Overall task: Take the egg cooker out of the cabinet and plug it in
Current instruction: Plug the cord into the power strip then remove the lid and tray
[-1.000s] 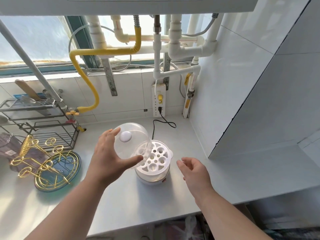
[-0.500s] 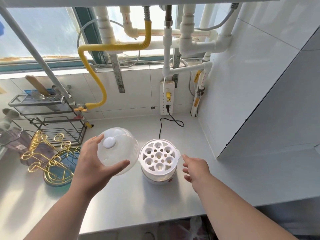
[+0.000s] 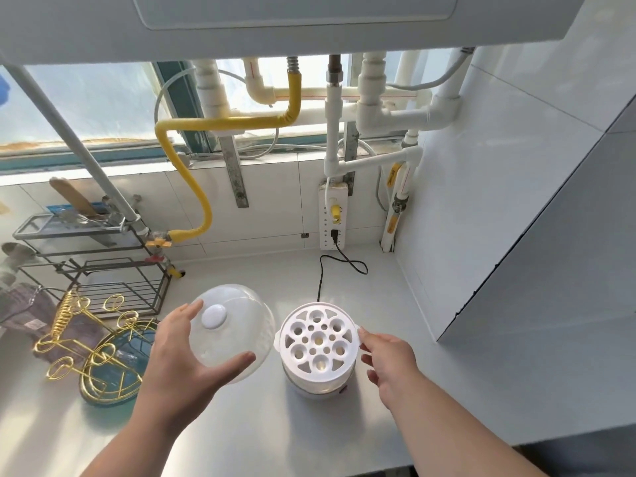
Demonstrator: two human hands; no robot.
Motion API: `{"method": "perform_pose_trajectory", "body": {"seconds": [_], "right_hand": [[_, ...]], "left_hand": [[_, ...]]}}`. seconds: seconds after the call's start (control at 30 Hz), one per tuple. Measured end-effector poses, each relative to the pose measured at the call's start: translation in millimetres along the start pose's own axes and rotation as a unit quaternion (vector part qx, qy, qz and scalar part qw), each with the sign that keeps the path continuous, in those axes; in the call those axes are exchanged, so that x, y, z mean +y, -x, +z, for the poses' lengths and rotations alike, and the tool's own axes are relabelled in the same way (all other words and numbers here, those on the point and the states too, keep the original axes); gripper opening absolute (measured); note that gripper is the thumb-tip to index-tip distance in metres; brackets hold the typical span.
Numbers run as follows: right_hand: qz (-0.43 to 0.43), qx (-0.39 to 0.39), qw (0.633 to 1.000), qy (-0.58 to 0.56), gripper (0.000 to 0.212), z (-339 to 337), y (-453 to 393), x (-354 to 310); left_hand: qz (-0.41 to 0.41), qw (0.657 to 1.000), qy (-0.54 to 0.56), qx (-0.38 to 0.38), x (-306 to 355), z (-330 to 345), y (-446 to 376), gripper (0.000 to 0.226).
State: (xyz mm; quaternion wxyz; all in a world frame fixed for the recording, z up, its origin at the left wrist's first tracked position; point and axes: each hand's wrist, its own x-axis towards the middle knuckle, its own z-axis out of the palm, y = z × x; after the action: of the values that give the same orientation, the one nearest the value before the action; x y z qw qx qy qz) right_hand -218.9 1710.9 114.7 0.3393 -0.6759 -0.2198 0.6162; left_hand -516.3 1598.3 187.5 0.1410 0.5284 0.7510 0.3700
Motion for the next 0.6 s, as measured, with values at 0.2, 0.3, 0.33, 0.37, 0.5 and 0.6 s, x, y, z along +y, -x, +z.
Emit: {"method": "perform_pose_trajectory", "body": {"seconds": [0.2, 0.3, 0.33, 0.37, 0.5, 0.6], "right_hand": [[0.018, -0.014, 0.999, -0.036, 0.020, 2.0, -0.1, -3.3], [0.009, -0.016, 0.998, -0.056, 0.018, 1.8, -3.1, -2.0], [0.007, -0.015, 0.998, -0.064, 0.017, 1.9, -3.9, -2.0], [0.006, -0.015, 0.997, -0.071, 0.016, 1.9, -4.2, -2.1], [-0.003, -0.015, 0.995, -0.101, 0.016, 1.0, -3.4, -7.6], [-0.020, -0.014, 0.994, -0.109, 0.015, -4.5, -0.5, -14.3]], "left_hand": [[0.000, 1.000, 0.014, 0.001, 2.7, 1.7, -4.8, 0.117], [-0.002, 1.000, 0.016, 0.001, 3.2, 3.3, -4.7, 0.117], [-0.004, 1.000, 0.019, -0.001, 3.3, 3.7, -4.1, 0.117], [-0.004, 1.000, 0.022, -0.003, 3.2, 4.1, -2.9, 0.118], [-0.004, 0.999, 0.034, -0.002, 3.7, 3.6, -0.6, 0.118], [-0.006, 0.999, 0.036, -0.003, 5.5, 2.7, 0.3, 0.118]]}}
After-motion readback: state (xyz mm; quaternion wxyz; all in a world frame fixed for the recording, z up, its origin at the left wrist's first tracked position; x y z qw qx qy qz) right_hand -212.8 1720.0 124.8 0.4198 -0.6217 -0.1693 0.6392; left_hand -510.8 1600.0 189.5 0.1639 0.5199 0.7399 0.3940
